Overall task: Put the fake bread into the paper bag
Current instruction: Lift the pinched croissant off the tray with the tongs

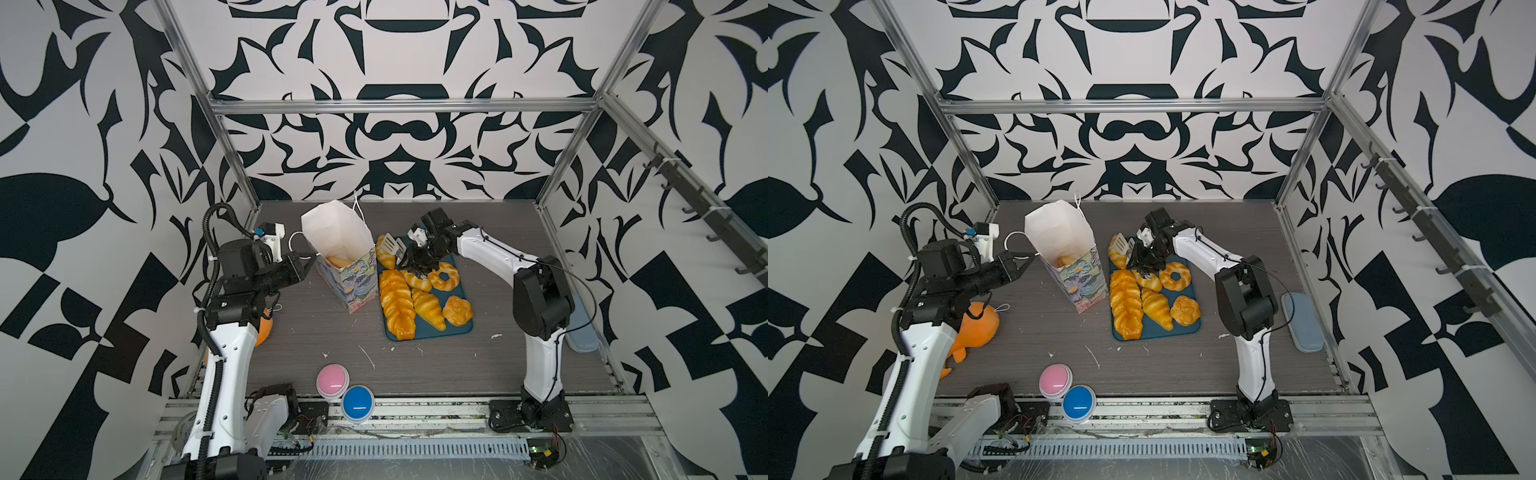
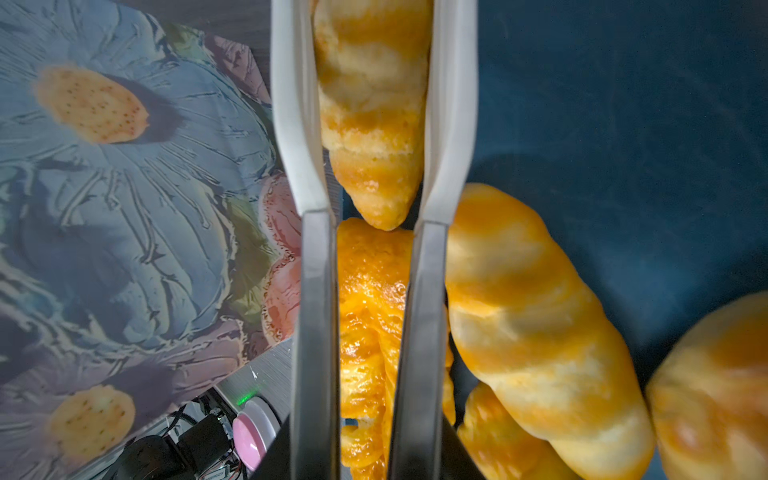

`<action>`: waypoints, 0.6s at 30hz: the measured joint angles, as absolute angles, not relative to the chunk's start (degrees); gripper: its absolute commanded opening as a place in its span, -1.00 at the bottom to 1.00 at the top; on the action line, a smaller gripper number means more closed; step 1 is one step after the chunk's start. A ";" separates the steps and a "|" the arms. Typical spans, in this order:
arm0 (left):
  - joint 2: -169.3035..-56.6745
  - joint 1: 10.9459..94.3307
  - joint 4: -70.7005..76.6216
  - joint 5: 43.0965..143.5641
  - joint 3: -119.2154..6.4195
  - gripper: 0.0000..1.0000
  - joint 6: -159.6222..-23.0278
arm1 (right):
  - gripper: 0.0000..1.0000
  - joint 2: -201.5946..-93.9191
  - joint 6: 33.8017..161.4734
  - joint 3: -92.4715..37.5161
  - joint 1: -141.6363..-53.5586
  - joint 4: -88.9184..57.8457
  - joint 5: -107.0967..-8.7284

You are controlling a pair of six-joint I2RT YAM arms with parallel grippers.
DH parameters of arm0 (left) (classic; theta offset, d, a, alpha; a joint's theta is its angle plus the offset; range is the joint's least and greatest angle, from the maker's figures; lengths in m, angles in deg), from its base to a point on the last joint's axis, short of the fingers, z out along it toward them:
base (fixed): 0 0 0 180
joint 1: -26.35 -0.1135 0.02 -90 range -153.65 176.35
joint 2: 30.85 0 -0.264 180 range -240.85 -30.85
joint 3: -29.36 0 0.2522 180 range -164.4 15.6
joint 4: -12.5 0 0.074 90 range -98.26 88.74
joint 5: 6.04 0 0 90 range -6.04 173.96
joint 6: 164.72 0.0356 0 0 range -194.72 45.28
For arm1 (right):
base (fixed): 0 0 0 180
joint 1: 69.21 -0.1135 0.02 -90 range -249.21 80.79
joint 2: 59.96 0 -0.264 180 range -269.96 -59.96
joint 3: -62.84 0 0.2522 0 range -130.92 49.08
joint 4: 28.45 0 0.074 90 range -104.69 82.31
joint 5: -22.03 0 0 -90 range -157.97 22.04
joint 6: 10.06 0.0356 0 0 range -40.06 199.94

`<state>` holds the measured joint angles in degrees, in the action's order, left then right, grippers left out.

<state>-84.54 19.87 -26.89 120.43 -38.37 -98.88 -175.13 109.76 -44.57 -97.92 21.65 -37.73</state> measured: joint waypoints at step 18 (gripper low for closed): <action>-84.54 19.87 -26.89 120.49 -38.37 -1.00 -98.93 | -0.29 -164.03 109.26 -38.84 -95.91 22.26 -37.75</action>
<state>-84.54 19.87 -26.89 120.49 -38.37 -98.93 -164.03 109.26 -38.84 -95.91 22.26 -37.75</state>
